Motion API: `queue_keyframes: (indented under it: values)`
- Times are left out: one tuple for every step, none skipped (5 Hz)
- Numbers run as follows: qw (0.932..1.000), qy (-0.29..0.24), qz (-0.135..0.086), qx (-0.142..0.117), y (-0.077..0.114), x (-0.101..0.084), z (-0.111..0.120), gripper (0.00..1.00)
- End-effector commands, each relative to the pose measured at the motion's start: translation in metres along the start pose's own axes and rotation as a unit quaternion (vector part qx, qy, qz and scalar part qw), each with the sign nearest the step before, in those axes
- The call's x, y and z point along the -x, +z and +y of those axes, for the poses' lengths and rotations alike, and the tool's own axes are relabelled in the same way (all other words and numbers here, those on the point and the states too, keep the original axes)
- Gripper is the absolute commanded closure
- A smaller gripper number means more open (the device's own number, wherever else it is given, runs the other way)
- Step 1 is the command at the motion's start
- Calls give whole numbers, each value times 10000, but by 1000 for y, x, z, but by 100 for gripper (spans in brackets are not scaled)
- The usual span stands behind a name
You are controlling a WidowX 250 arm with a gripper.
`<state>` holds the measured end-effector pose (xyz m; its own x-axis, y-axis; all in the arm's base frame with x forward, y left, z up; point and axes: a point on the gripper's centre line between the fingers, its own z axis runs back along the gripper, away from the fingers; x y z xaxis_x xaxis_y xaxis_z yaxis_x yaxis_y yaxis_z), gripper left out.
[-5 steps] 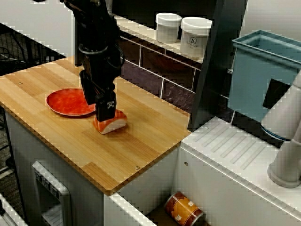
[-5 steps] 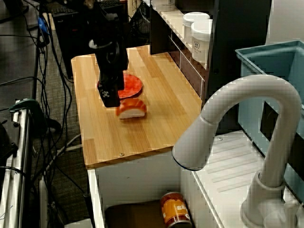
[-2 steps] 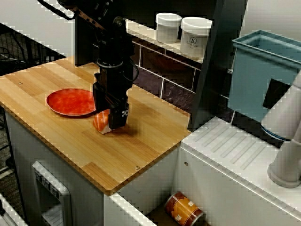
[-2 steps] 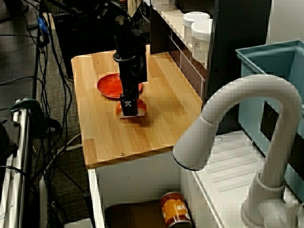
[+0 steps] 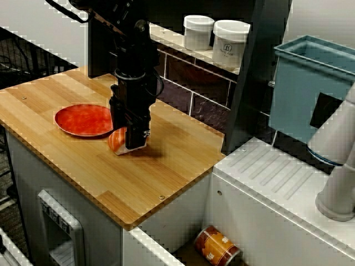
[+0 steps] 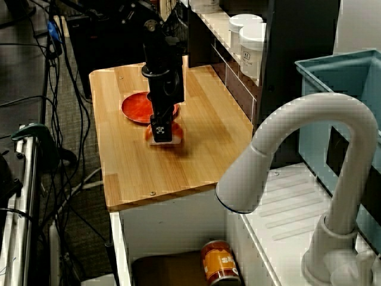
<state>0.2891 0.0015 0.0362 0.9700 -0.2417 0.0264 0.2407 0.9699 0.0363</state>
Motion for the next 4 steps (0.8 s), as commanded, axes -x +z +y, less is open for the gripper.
queue_keyframes:
  values:
    - [9999, 62, -137, -72, 16, 1, -1, 100]
    - [9995, 243, -92, -167, 44, 8, 16, 100]
    - [9979, 642, 42, -111, 66, 20, 46, 100]
    - [9944, 1029, -77, -225, 79, 36, 68, 100]
